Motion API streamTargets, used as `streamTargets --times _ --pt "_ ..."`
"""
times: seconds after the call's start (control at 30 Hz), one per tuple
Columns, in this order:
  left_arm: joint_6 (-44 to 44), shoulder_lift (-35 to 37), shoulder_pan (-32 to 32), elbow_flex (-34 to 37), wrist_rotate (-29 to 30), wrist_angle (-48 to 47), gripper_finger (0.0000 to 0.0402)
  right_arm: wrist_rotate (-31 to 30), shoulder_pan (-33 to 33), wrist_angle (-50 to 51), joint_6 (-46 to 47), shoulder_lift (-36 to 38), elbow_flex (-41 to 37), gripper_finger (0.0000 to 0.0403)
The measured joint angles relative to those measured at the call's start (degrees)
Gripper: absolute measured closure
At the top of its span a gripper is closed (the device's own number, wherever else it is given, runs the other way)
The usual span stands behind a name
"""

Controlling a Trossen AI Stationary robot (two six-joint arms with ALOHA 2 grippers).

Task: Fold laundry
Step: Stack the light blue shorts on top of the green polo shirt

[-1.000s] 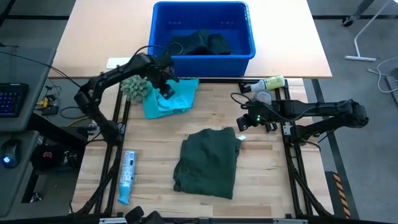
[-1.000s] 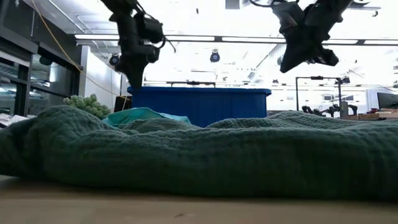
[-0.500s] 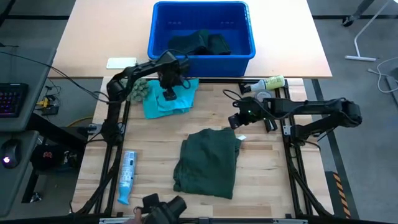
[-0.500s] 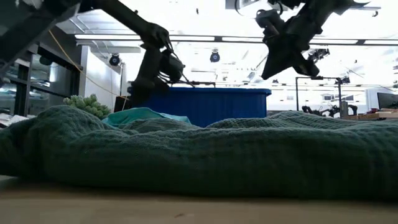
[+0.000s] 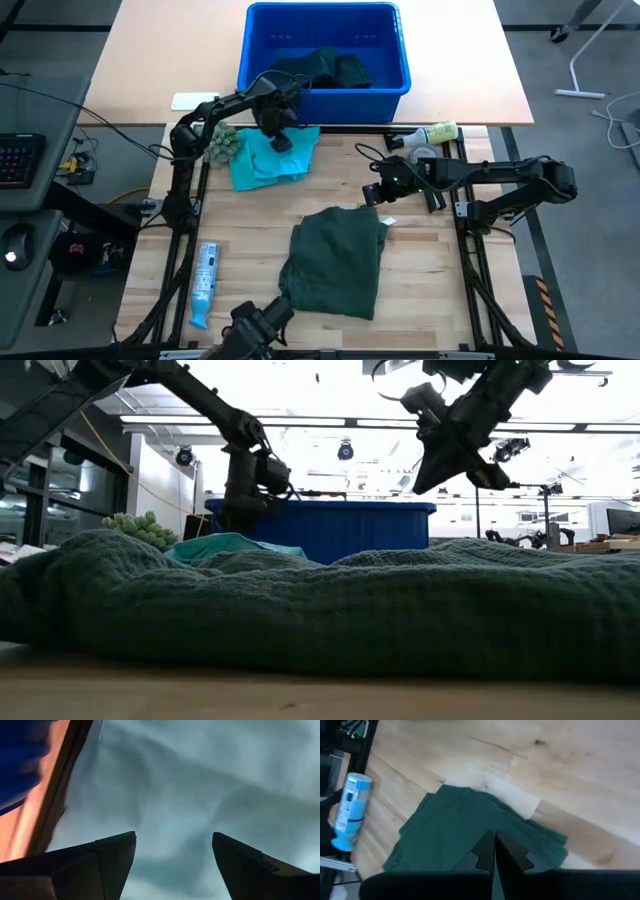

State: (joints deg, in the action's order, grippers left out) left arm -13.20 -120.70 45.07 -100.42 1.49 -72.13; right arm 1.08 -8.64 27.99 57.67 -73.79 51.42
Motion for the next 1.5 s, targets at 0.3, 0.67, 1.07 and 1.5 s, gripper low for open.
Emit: streamTargets --times 0.3,0.67,1.07,1.5 --pt "9.4 0.5 -1.7 17.0 -2.6 15.5 0.0156 3.1 0.0 0.0 1.9 0.0 0.0 0.0403" --pt "20.3 2.0 -4.8 25.7 -0.4 26.0 0.0156 6.5 0.0 -0.1 3.5 0.0 0.0 0.0403" --pt "22.0 2.0 -9.2 25.7 2.0 27.3 0.038 6.6 0.0 -0.3 3.6 0.4 0.0 0.0403" --pt "22.0 8.3 -13.0 27.0 -3.3 29.4 0.0401 0.0 -1.0 1.1 1.8 8.4 0.0 0.0403"
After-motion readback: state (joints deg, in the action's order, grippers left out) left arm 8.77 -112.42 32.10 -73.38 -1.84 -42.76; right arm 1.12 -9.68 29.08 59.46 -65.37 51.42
